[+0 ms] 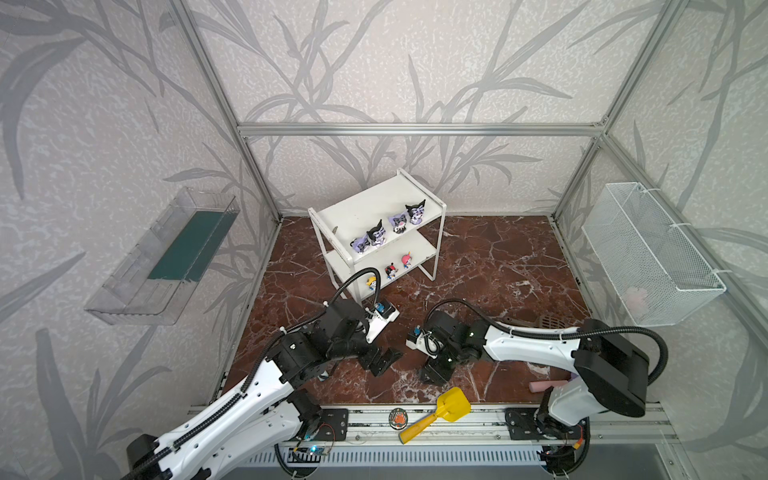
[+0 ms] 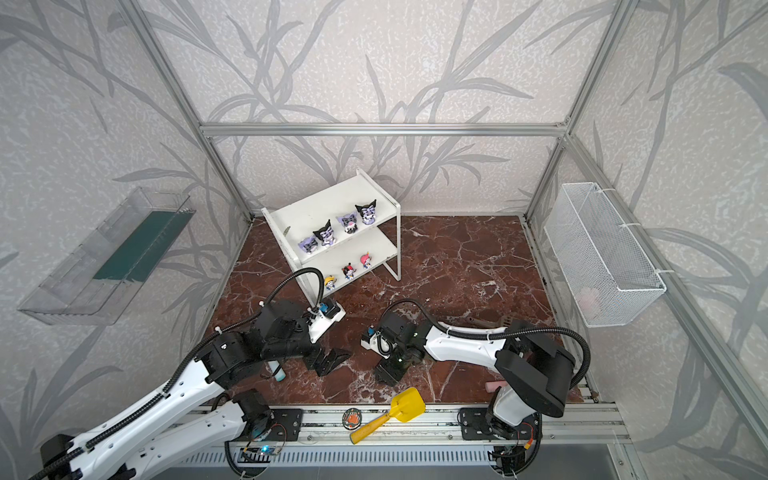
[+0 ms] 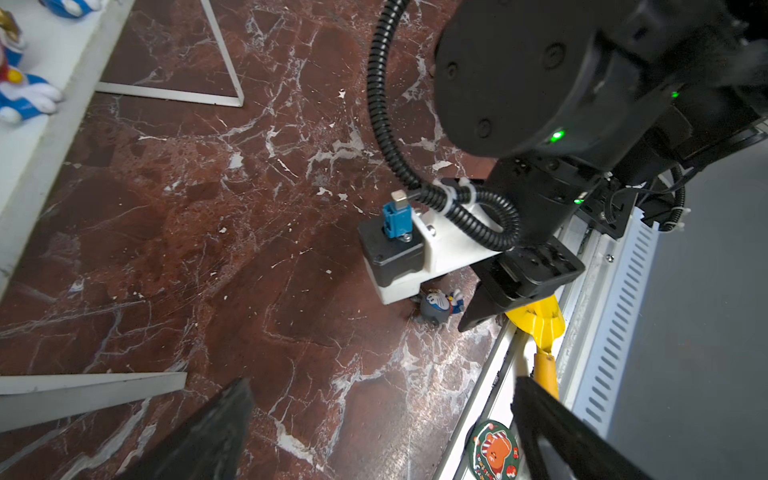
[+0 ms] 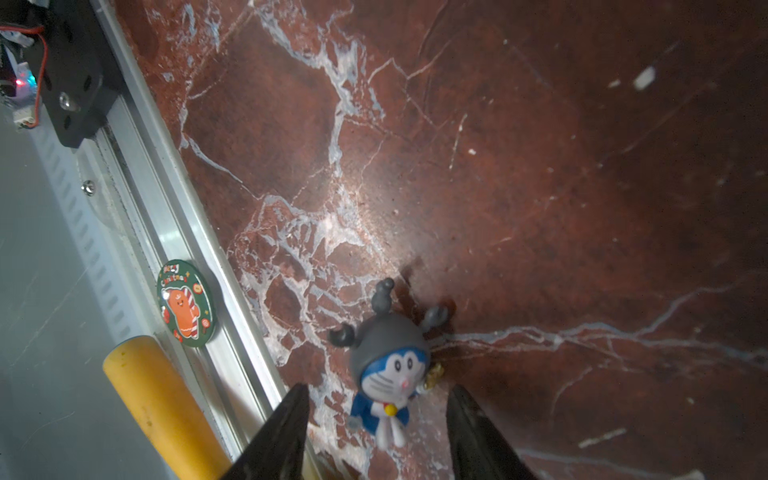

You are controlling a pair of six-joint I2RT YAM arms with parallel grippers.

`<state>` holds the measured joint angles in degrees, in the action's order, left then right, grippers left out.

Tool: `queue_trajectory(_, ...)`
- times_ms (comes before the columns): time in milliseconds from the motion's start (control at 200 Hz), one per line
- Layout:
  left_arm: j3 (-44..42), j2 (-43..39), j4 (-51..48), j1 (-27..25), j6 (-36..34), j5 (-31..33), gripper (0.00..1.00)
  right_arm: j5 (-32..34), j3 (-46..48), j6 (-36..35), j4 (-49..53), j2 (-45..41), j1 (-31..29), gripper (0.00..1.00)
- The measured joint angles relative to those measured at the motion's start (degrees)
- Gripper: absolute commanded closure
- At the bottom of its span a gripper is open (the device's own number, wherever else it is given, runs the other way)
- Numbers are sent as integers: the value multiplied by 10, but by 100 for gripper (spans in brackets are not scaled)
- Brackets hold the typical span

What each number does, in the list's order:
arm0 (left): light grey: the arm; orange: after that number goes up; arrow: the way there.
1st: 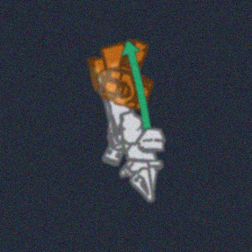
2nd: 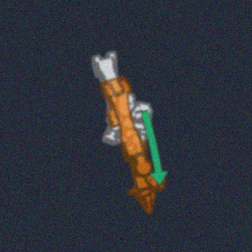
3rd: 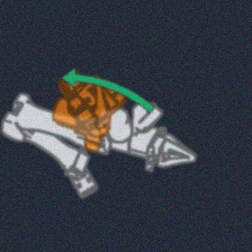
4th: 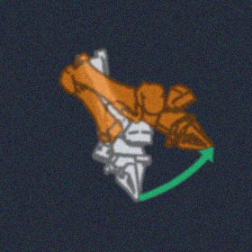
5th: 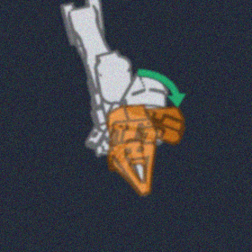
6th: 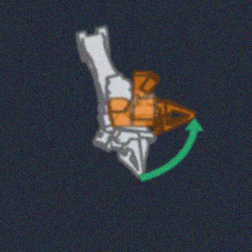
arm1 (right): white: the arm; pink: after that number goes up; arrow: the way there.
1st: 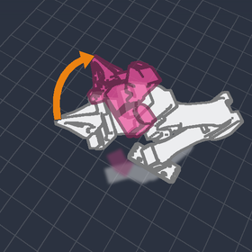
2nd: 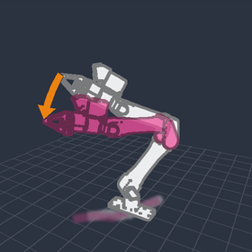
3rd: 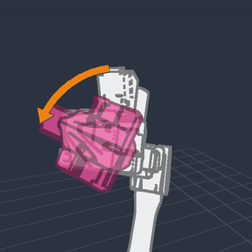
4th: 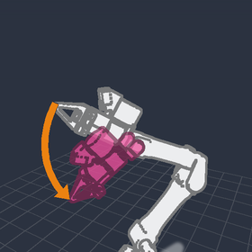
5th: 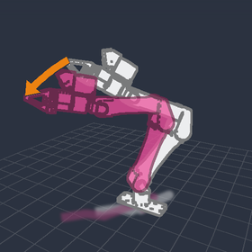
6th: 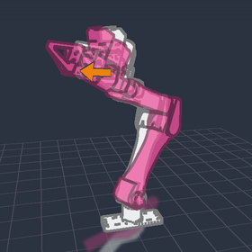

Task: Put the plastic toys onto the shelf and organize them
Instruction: 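Close the right gripper around the grey-hooded Doraemon, then lift and carry the grey Doraemon with the right gripper toward the lower shelf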

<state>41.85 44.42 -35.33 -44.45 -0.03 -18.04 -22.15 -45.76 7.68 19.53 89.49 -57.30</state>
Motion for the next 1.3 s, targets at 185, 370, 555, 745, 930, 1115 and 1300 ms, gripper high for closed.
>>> queue_trajectory(185, 0, 0, 0, -2, 0, -3, 1, -14, -4, -11, -2, 16, 19, 46)
queue_trajectory(370, 0, -1, 0, -2, 0, 0, 1, -28, -21, -28, 1, 42, 24, 47)
queue_trajectory(555, 0, -3, 0, -2, -1, 2, 1, -38, -33, -33, 0, 55, 24, 49)
queue_trajectory(745, 0, -3, 0, -2, -4, 7, 1, -38, -48, -38, 5, 71, 21, 57)
queue_trajectory(930, 0, -3, 0, -2, -4, 15, 1, -38, -56, -44, 16, 74, 18, 64)
queue_trajectory(1115, 0, -3, 0, -2, -4, 17, 1, -36, -58, -45, 22, 73, 15, 69)
queue_trajectory(1300, 0, -4, 0, -2, -5, 19, 1, -18, -58, -45, 18, 52, 15, 72)
